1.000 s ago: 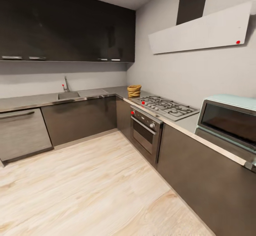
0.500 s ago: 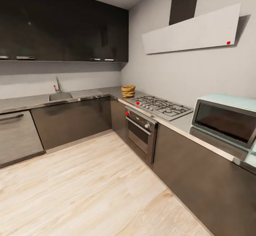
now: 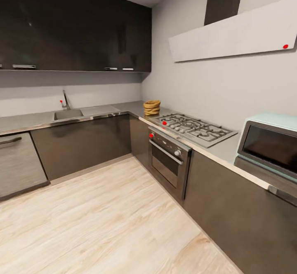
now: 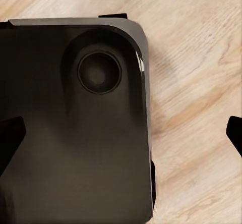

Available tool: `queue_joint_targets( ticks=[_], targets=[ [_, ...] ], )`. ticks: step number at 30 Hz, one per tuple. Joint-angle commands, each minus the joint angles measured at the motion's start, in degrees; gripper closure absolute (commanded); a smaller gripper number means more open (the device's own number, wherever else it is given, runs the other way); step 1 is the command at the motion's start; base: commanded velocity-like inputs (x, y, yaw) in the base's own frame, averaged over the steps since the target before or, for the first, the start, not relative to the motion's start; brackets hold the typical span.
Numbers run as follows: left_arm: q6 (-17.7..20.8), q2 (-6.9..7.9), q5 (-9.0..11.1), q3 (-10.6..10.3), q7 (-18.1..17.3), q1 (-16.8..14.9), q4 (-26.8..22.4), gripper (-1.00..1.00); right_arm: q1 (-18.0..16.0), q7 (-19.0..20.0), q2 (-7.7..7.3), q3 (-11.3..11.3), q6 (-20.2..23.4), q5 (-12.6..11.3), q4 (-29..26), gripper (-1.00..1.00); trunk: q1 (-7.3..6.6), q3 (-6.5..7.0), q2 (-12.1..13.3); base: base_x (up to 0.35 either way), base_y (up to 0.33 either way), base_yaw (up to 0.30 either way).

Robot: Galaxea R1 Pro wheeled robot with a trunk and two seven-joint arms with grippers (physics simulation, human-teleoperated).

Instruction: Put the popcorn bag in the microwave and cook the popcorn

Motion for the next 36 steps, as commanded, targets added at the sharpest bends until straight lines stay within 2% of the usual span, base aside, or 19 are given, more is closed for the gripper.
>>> queue_joint_targets(
  ticks=[1,21,36],
  targets=[
    [0.0,-0.02,0.4,0.0,0.0,0.0,0.0,-1.00,0.0,0.2,-0.01,-0.1,-0.3,-0.5,0.1,-1.00,0.03,-0.04,0.0,0.315,0.111,-0.108],
    [-0.1,-0.04,0.3,0.0,0.0,0.0,0.0,-1.00,0.0,0.2,-0.01,-0.2,-0.3,-1.1,0.0,-1.00,0.03,-0.04,0.0,0.311,0.106,-0.236],
    [-0.1,-0.04,0.2,0.0,0.0,0.0,0.0,-1.00,0.0,0.1,-0.04,-0.4,-0.3,-1.1,0.1,-1.00,0.03,-0.04,0.0,0.016,0.003,-0.280]
  ],
)
